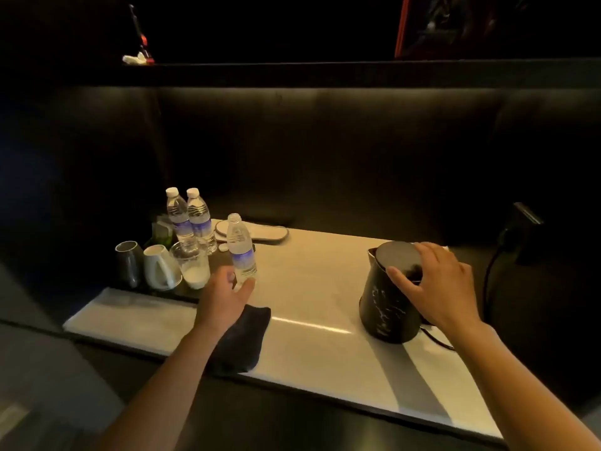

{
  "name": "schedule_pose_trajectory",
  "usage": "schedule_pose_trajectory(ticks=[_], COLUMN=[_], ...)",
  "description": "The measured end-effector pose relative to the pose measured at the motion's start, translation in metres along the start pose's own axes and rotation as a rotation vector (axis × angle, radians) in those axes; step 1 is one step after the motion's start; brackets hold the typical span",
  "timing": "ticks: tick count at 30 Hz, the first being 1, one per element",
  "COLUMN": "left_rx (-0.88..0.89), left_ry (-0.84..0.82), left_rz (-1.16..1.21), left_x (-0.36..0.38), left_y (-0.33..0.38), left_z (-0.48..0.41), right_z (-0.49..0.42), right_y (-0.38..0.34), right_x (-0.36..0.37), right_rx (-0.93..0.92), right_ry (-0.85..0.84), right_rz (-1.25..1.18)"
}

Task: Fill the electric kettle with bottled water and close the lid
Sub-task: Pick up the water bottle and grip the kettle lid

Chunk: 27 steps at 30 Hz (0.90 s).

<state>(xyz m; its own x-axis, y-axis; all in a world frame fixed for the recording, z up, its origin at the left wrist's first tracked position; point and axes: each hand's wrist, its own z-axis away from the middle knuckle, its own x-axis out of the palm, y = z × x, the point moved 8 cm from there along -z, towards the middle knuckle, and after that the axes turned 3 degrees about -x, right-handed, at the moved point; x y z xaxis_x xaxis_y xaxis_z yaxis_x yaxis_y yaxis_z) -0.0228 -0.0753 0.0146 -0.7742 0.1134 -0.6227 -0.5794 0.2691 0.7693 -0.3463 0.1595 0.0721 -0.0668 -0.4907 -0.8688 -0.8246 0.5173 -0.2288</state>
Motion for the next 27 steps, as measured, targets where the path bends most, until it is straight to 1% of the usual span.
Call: schedule_pose_trajectory(ticks=[1,4,7,11,15,21,27], left_rx=[-0.019,-0.062,-0.135,-0.164,-0.181,-0.184,-0.084], left_ry=[0.012,0.029,0.037,0.053,0.074,0.138,0.088], left_rz=[0.016,0.054,0.114,0.139,0.203,0.373,0.454], left_x=[0.001,0.004,0.014,0.039,0.038,0.058,0.078], left_y=[-0.001,-0.004,-0.02,-0.058,-0.032,-0.033,-0.023], left_z=[-0.013,-0.049,-0.083,-0.134,-0.128,-0.137,-0.121], right_z=[-0.005,-0.015,-0.02,-0.023,-0.024,-0.023,-0.023], right_y=[0.002,0.007,0.011,0.013,0.014,0.015,0.016], right_x=[0.008,0.025,0.037,0.042,0.044,0.045,0.043], right_rx=[0.021,0.048,0.075,0.08,0.071,0.073,0.065], right_ry=[-0.039,-0.072,-0.041,0.007,0.02,0.025,0.035], right_rz=[0.014,0.09,0.122,0.157,0.178,0.172,0.164])
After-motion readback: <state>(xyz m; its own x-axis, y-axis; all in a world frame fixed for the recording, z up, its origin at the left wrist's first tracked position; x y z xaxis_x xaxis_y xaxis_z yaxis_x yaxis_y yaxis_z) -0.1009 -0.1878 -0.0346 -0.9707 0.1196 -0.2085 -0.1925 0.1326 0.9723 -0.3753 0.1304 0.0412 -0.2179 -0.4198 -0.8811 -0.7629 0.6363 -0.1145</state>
